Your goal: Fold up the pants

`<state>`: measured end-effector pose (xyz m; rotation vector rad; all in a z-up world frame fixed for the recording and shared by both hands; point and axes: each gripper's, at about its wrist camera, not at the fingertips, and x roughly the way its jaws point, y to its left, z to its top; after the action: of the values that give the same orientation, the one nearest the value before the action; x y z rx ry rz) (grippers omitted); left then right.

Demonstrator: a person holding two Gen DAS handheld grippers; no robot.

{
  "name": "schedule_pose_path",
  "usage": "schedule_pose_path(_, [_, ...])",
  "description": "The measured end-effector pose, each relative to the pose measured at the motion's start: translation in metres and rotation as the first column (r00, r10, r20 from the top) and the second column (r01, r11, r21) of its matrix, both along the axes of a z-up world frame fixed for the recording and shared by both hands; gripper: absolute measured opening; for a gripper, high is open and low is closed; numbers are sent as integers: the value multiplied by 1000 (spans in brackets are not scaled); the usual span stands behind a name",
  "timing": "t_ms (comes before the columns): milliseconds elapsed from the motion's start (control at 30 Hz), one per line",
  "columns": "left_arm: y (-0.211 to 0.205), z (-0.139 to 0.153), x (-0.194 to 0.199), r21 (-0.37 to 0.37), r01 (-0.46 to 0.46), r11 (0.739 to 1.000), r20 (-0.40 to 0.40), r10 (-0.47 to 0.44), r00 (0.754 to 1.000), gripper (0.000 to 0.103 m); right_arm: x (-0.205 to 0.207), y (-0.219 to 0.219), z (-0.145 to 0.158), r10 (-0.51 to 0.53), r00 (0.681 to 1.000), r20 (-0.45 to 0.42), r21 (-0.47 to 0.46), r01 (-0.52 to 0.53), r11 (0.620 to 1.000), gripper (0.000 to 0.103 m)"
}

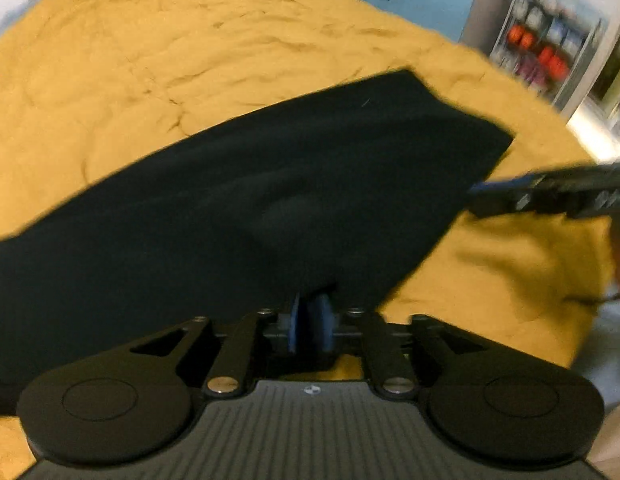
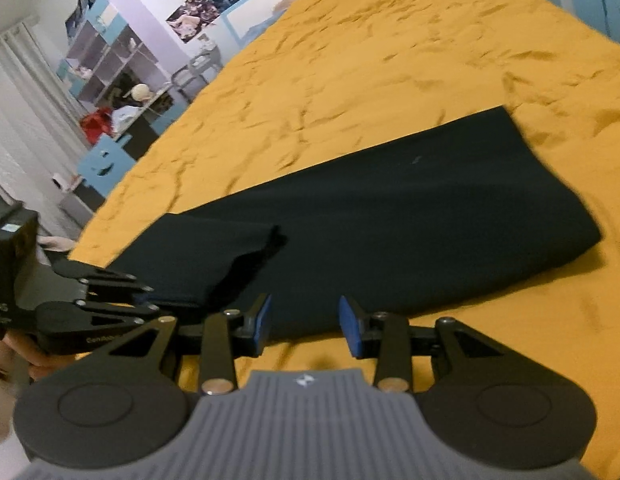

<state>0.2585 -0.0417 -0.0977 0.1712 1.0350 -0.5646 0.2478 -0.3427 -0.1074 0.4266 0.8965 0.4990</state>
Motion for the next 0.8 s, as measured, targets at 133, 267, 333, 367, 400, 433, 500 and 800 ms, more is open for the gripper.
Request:
schedule_pose_path(133, [15, 13, -9, -85, -112, 990, 48, 116, 992, 30, 10, 8, -3, 7, 998, -55, 95, -1, 996, 38])
schedule_pose_path(267, [43, 14, -10, -78, -318, 945, 121, 325, 938, 30, 27, 20, -13, 9, 991, -136, 210, 20, 977, 40])
schedule_pose_path(333, [53, 12, -10, -66, -396, 916, 156, 401, 902, 30, 38, 28, -21, 2, 983, -184, 248, 44, 968, 45])
schedule_pose_path(367, [57, 12, -9, -70, -425, 903, 167, 430, 887, 30, 44, 31, -26, 1, 977, -213, 263, 57, 963, 50])
schedule_pose_path(400, [63, 13, -9, -87, -450, 889, 169, 459, 872, 30, 49, 35, -32, -1, 969, -247, 285, 74, 956, 52])
schedule_pose_path(433, [67, 12, -10, -111, -473, 874, 162, 485, 859, 30, 54, 38, -38, -2, 961, -276, 309, 90, 947, 52])
schedule_pose_path(500, [76, 9, -6, -155, -517, 842, 143, 537, 832, 30, 64, 46, -50, 5, 947, -320, 349, 113, 930, 52])
schedule_pose_path(800, [124, 12, -20, -235, -646, 727, 97, 678, 728, 30, 87, 77, -72, -14, 920, -391, 372, 172, 912, 5])
